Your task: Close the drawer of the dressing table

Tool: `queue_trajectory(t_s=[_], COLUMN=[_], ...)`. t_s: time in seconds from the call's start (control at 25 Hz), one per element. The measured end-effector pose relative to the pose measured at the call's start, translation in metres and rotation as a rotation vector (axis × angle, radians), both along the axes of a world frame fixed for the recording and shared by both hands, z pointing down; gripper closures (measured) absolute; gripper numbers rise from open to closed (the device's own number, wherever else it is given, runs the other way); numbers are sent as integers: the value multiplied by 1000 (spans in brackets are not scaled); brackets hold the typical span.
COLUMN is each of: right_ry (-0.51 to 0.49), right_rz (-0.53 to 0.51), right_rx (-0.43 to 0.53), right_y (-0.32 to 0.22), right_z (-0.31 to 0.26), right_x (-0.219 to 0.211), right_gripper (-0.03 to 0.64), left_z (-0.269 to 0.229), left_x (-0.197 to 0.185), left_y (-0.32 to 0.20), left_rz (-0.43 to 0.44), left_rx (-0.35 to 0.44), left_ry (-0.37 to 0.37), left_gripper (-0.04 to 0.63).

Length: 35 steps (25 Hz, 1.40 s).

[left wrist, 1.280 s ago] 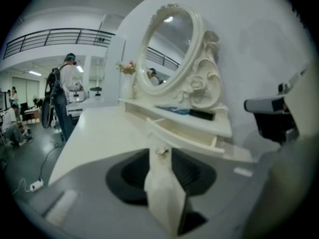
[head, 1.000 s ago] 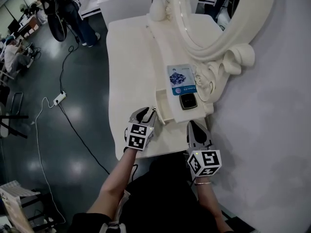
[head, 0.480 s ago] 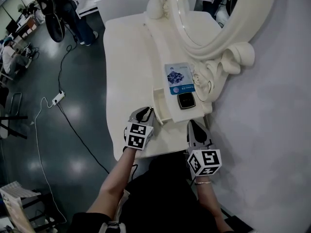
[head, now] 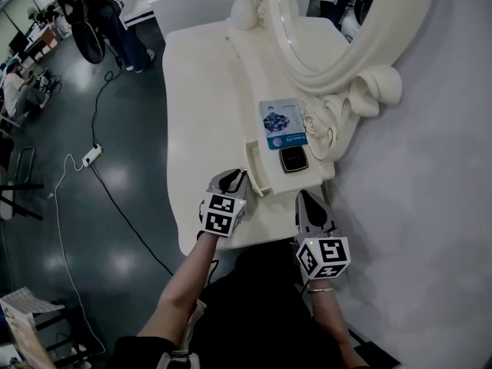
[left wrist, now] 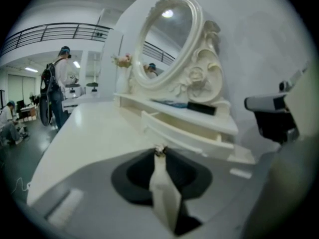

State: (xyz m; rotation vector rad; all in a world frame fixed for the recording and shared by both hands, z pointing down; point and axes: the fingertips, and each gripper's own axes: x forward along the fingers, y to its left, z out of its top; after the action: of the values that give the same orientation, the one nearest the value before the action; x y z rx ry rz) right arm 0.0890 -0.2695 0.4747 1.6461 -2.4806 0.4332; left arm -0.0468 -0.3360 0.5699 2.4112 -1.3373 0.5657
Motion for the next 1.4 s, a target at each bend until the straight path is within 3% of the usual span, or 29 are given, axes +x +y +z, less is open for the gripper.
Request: queue_trajectory(t_s=[0.92,1.4], right_ry=[2,-3], right_rz=[27,24], right_rx=[-1,2], right_y=[-1,-1], right_z=[0,-1], right_x=[10,14], right_gripper=[612,612], left_z=[-3,-2], left_x=[46,52], left_y=[-15,-19], left_rz=[87,79], left_rx=[2,-1], left_ry=[-7,-1], left_gripper=[535,531])
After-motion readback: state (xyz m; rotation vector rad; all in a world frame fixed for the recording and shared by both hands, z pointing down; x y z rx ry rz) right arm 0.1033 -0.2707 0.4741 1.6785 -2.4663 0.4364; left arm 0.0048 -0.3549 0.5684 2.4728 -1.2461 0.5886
